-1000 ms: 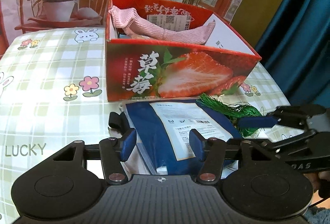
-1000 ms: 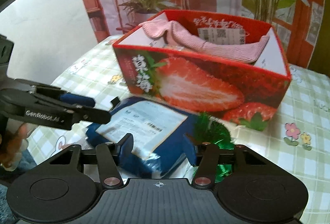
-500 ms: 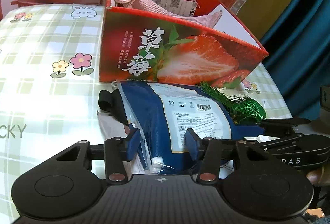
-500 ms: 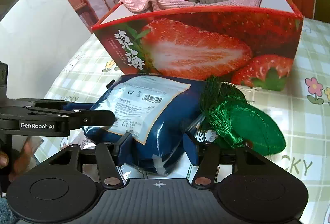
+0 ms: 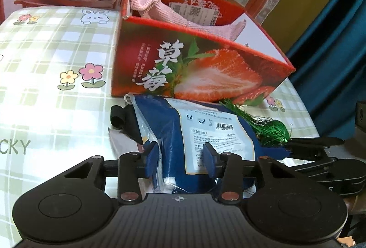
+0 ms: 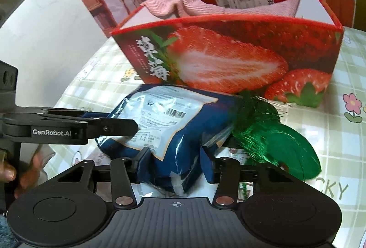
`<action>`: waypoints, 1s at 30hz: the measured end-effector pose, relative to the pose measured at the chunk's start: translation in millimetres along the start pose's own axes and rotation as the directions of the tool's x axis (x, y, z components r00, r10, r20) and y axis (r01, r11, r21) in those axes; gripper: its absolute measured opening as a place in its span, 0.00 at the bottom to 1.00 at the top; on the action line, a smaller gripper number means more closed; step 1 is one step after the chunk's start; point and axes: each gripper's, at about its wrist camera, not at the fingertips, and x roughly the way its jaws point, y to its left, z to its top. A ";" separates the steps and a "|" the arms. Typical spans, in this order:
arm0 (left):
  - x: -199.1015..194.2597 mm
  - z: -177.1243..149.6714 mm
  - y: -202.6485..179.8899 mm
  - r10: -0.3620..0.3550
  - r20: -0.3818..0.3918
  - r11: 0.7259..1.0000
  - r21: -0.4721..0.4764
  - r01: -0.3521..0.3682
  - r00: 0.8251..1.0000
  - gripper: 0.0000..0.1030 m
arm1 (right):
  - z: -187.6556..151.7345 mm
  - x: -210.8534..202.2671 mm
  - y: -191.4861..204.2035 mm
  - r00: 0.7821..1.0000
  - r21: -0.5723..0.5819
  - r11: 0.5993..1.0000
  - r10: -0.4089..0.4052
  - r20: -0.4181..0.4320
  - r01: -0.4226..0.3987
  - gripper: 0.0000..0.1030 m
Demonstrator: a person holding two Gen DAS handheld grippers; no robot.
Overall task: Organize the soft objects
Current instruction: 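Lift the blue packet with both grippers up toward the red box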
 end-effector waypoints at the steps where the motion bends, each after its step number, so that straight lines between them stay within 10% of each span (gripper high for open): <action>1: -3.4 -0.3 -0.9 0.000 0.009 1.000 0.001 0.000 1.000 0.43 | 0.3 -1.3 1.8 1.000 -0.007 1.000 0.004 0.004 -0.003 0.41; 30: -68.5 24.3 -22.7 -0.093 0.208 0.995 0.044 0.086 0.974 0.43 | 28.9 -60.4 35.1 0.969 -0.222 0.974 0.005 0.245 0.051 0.39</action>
